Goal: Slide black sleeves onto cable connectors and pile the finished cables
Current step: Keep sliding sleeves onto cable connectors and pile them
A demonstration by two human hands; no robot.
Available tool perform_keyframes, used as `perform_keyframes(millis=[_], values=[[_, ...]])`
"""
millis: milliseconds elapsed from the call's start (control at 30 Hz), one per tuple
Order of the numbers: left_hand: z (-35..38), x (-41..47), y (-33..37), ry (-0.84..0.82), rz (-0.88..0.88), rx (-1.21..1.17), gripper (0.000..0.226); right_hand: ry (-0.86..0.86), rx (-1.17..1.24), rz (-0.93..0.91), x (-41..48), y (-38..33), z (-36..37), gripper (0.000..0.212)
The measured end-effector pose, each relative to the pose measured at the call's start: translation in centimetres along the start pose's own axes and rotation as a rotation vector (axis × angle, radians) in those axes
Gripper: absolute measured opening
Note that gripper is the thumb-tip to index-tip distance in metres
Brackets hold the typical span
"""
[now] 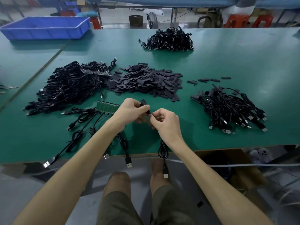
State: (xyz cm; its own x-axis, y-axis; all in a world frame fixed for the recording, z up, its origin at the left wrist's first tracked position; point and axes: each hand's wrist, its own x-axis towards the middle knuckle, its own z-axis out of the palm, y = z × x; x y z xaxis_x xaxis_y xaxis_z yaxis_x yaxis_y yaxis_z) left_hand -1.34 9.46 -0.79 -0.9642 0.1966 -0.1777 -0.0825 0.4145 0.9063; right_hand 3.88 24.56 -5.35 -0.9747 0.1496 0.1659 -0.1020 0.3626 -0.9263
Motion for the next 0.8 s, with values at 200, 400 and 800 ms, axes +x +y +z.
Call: perform_keyframes(millis=[200,400,800], values=[[-0.3,0.2,0.1,-0.023,-0.009,0.048,0.023,-0.01,-0.052,-0.015,0.0,0.0,0.1,0.012],[-0.4,-0.3,0.4,-0.031,-0.015,0.085,0.024,-0.035,-0.084,-0.021,-0.1,-0.2,0.2,0.013],[-0.5,-0.9,0.1,-0.045,-0.042,-0.063,0.023,-0.031,-0.116,-0.039,-0.1,-0.2,0.2,0.014]])
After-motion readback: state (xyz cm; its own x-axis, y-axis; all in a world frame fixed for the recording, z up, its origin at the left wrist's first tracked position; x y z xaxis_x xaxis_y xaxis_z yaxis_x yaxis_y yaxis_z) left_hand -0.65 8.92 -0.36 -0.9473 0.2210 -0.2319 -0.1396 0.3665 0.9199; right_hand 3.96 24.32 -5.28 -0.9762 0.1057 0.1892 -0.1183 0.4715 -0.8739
